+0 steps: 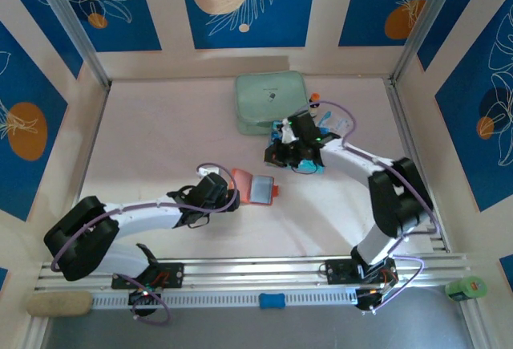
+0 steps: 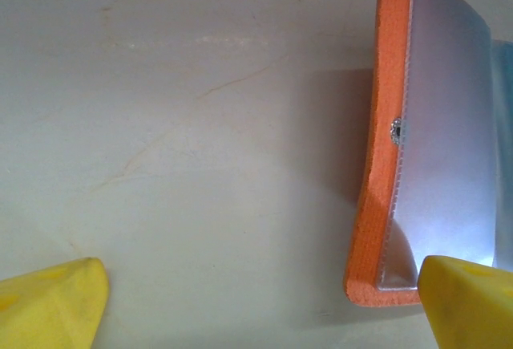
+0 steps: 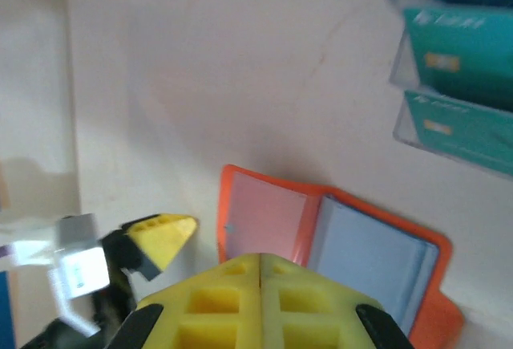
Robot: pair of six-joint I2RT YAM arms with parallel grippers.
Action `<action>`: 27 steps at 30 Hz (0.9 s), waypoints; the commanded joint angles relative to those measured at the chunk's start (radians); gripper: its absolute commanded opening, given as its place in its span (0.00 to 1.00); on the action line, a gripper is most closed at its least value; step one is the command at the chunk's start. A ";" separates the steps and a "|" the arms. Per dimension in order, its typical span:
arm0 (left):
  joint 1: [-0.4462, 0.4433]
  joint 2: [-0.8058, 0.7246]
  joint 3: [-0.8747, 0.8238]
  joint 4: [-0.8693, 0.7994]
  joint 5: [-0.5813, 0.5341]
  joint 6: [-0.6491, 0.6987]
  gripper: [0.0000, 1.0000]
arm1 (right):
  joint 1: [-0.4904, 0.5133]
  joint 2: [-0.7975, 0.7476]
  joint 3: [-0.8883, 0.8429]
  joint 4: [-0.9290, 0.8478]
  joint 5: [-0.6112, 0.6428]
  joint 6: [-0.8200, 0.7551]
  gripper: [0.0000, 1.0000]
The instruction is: Put the credit cards into the card holder
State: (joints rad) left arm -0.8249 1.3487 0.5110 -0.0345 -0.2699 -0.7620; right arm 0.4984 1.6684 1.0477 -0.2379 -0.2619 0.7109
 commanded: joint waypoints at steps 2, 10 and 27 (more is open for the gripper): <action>0.009 -0.025 -0.001 -0.016 0.007 -0.011 0.98 | 0.058 0.093 0.054 0.021 0.026 -0.004 0.00; 0.009 -0.056 0.009 -0.041 0.009 -0.008 0.99 | 0.121 0.201 0.088 0.041 0.021 0.005 0.00; 0.018 -0.053 0.075 -0.082 -0.023 0.038 1.00 | 0.144 0.285 0.097 0.058 -0.009 0.013 0.00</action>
State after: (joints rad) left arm -0.8227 1.2751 0.5514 -0.0975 -0.2714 -0.7498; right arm 0.6357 1.9396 1.1370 -0.1753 -0.2478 0.7151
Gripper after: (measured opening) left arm 0.997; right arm 0.054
